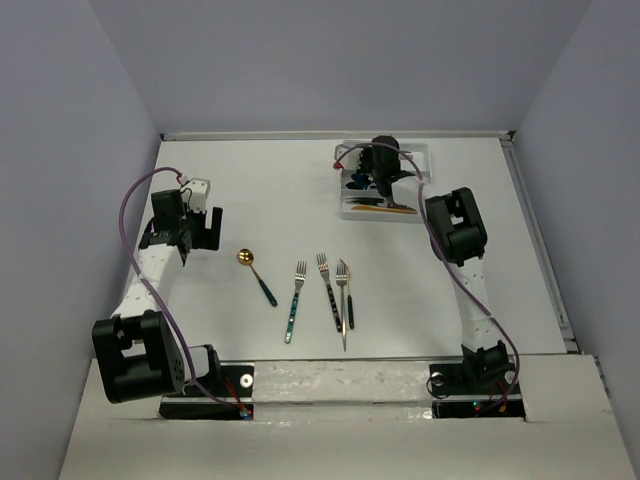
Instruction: Sort the eating utensils into containers
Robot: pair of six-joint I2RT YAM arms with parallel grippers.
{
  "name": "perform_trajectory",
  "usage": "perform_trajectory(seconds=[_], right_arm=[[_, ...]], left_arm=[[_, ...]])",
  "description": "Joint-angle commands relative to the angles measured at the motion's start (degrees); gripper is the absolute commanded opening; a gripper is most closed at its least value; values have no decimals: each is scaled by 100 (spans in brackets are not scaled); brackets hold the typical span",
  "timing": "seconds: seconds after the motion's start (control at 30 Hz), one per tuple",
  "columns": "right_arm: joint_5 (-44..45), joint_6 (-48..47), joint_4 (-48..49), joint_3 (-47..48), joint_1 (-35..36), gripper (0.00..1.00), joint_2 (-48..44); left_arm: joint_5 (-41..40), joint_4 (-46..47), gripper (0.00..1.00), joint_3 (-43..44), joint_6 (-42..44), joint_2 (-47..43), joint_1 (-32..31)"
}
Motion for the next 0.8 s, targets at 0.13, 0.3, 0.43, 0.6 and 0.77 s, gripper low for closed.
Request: perform_trajectory(seconds=[0.13,0.3,0.43,0.6,0.77], right_arm=[[89,228,324,-33,31,29,-155],[107,237,165,-42,31,39,-269],[150,290,148,2,31,49,-436],[353,378,157,-33,207,58,-850],[1457,1921,165,-165,918,72,-1911]], left_arm=[[9,129,99,-36,20,10,34],[9,120,99,-36,20,-33,34],[27,120,99,-27,20,-51,34],[62,112,99,-27,20,-86,34],[193,103,99,-36,38,-174,34]])
